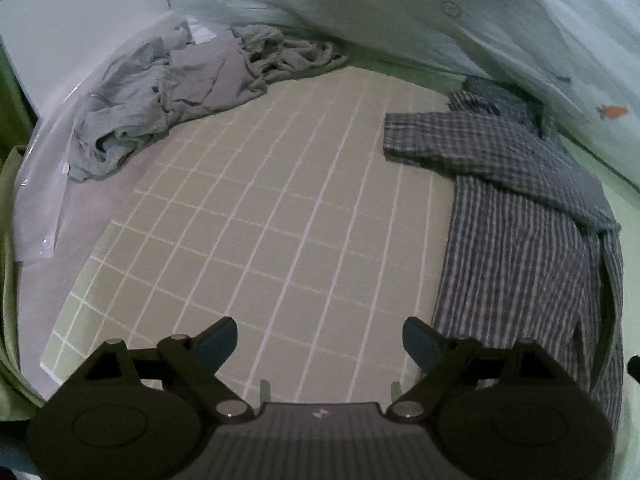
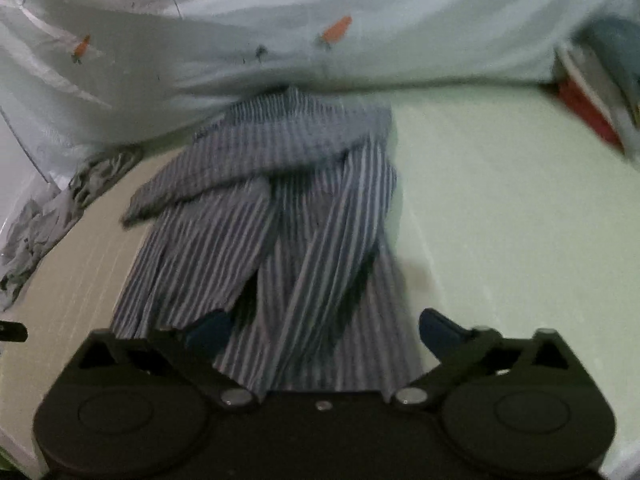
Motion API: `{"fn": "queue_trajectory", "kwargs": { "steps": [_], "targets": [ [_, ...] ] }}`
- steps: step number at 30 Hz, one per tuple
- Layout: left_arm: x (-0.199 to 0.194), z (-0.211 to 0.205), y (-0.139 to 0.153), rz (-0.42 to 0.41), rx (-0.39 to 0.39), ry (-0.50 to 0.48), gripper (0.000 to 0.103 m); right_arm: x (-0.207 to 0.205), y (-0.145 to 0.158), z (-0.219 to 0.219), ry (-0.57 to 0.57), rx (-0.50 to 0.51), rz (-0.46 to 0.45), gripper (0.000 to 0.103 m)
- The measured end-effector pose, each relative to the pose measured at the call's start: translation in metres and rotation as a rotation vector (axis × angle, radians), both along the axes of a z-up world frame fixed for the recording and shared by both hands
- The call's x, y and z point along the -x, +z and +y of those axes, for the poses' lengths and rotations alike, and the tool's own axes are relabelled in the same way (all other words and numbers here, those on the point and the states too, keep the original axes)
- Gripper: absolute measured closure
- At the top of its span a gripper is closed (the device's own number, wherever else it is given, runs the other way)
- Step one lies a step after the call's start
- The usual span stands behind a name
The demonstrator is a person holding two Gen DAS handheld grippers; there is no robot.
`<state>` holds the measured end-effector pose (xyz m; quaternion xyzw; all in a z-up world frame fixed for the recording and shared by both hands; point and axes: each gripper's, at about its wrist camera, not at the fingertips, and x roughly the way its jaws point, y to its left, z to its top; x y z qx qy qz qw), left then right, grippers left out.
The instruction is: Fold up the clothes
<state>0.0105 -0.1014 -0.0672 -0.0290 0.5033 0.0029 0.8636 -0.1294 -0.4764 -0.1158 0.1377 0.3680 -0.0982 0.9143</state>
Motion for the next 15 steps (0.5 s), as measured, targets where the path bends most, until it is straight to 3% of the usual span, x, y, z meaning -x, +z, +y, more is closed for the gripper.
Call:
{"fn": "queue_trajectory", "kwargs": {
  "steps": [5,11,15],
  "targets": [
    [-0.030,-0.015,0.004,-0.017,0.004,0.031,0.010,-0.042,0.013,-0.025,0.052,0.026,-0.025,0.000],
    [-0.081,-0.033,-0.009,0.004,0.030,0.060,0.010,-0.113,0.010,-0.041,0.098,-0.095,-0.035,0.000],
    [-0.131,-0.046,-0.026,0.048,0.045,0.060,0.010,-0.163,-0.005,-0.049,0.059,-0.160,0.009,0.000]
  ]
}}
